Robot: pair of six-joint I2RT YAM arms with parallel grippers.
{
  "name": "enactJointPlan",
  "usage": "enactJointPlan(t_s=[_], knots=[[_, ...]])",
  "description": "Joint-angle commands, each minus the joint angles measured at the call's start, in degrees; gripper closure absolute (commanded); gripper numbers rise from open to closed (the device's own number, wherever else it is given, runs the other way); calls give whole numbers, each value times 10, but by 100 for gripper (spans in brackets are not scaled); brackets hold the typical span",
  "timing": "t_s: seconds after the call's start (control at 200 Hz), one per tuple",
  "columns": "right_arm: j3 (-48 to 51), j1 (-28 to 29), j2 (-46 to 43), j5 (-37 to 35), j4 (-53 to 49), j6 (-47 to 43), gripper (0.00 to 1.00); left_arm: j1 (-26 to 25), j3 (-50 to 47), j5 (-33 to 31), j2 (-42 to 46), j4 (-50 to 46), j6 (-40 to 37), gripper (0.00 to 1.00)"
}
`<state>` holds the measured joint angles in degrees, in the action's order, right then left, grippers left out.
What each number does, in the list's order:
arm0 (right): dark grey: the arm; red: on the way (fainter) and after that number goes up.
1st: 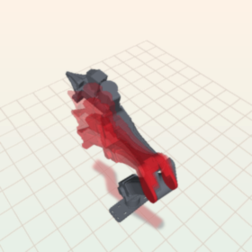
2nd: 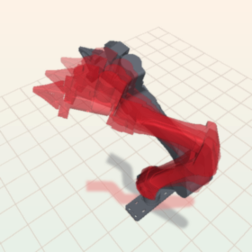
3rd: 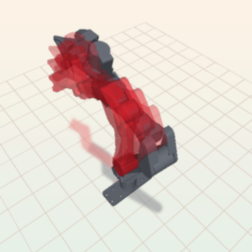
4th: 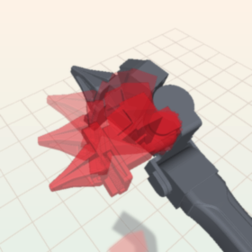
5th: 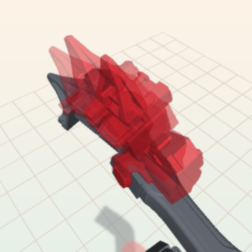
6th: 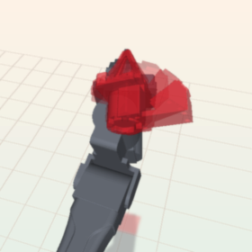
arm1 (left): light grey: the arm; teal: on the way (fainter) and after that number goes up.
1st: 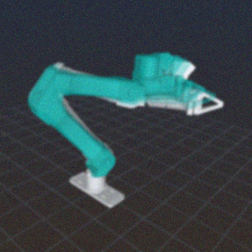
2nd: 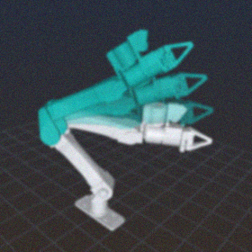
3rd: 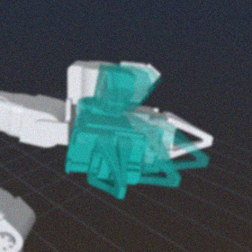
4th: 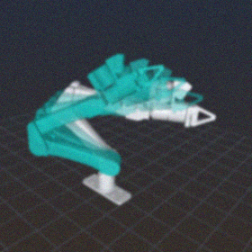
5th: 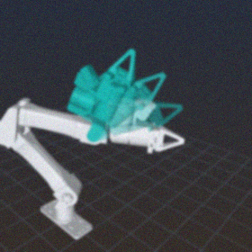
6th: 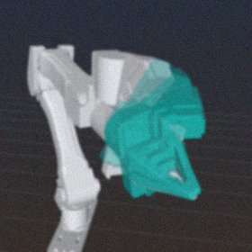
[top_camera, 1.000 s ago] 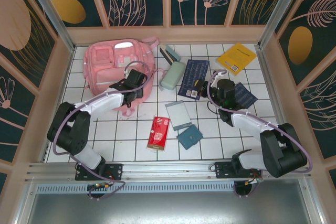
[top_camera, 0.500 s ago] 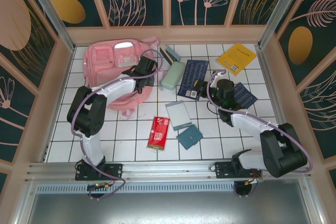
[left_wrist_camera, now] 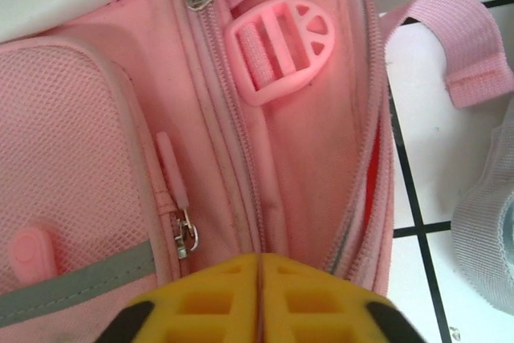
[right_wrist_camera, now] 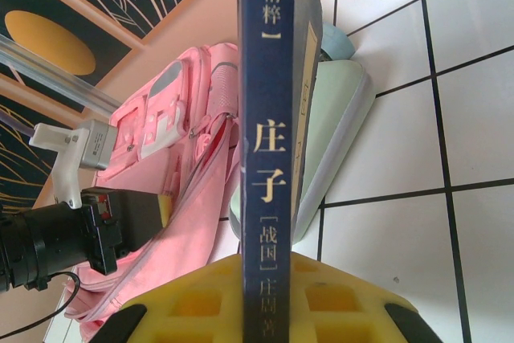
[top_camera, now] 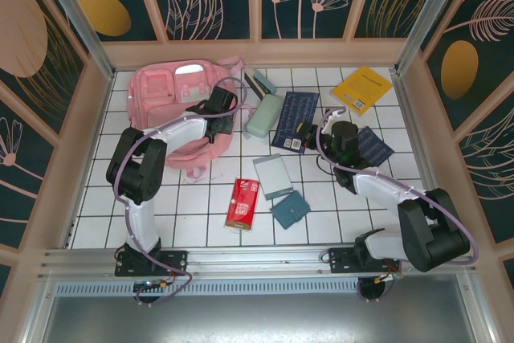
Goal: Pack books, pencil case, and school supplies into a backpack
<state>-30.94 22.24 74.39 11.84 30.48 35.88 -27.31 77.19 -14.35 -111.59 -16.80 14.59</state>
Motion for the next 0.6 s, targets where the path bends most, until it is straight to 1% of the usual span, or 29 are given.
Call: enactJointPlan(t_s=[0.0, 0.15, 0.26, 0.345, 0.445, 0.541, 0.596], knots=[[-7, 5, -4, -1, 23, -11, 100, 5, 14, -2, 1, -18, -10, 100], [-7, 5, -5, -3, 22, -12, 100, 12, 18, -26, 22, -45, -12, 100], [-7, 5, -4, 0, 23, -10, 100, 23, -1, -56, 51, -68, -13, 91], [-7, 5, -3, 1, 22, -9, 100, 35, -28, -69, 78, -78, -23, 76], [-7, 5, -1, 4, 25, -7, 100, 39, -49, -83, 97, -104, -59, 66], [-7, 6, 1, 7, 26, -5, 100, 38, -69, -79, 117, -103, -90, 61], [-7, 7, 1, 9, 27, -5, 100, 38, -76, -72, 128, -97, -108, 54]])
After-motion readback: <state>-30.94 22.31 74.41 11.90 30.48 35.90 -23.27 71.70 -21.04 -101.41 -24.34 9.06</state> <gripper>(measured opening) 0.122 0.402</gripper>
